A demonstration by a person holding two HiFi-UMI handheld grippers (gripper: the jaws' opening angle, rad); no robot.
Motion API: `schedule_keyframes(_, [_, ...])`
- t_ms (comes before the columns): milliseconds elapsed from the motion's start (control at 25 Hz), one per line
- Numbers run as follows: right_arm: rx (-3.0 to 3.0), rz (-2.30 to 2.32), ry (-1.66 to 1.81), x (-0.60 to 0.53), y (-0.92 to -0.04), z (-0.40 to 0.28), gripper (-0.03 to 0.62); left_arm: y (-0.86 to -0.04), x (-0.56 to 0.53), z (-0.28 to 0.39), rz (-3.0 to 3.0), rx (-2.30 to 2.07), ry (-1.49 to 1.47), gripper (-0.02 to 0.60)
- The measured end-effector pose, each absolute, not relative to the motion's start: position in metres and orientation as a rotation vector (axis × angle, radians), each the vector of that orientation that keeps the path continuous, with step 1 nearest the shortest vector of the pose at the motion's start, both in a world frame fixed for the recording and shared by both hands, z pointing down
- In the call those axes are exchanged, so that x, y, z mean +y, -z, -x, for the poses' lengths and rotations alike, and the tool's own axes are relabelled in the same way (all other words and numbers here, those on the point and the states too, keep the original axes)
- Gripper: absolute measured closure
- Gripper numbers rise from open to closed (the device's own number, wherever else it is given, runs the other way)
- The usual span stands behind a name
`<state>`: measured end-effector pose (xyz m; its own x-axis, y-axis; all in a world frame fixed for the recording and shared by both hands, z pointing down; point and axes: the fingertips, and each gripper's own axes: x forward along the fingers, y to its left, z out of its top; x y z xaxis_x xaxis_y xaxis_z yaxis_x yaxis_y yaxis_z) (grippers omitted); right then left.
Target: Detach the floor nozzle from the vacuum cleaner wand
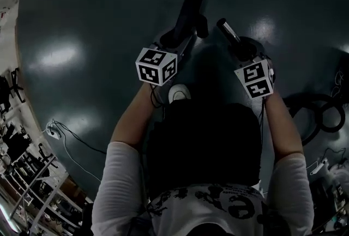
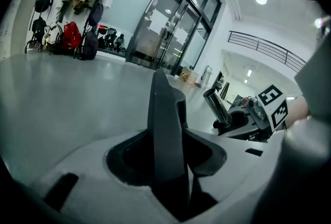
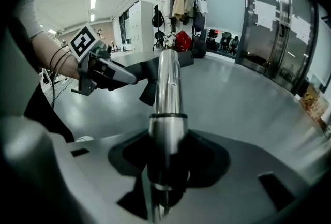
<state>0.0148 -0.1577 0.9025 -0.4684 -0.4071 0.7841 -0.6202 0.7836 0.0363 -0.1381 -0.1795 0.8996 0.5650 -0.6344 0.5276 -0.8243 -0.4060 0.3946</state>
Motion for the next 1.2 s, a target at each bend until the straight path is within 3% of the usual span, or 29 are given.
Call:
schedule_keyframes(520, [-1.883,-0.537,-0.587,-0.105,-1.085,-0.013,0.413,-1.069,-0.127,0.176,-1.995,-1.145,-0.568,0.41])
schedule_keyframes(800, [-1.86,-0.518,-0.591,-0.091,-1.116,-0.015,0.412,-1.091,-0.12,0.173,-1.906,-1.128,-0.48,0.398])
schedule_keyframes(1080, [-1.862,-0.504,-0.548,-0.093,-1.119,-0.015,0.411,-1.112,-0.118,0.177,-1.837,-1.142,-0.639,0.368])
schedule_keyframes(1200, [-1.859,-0.464,-0.487,-0.09,-1.12,-0.014,0.411,-1.119,-0.122,0.183,-1.947,-1.224,-0.864,0.327])
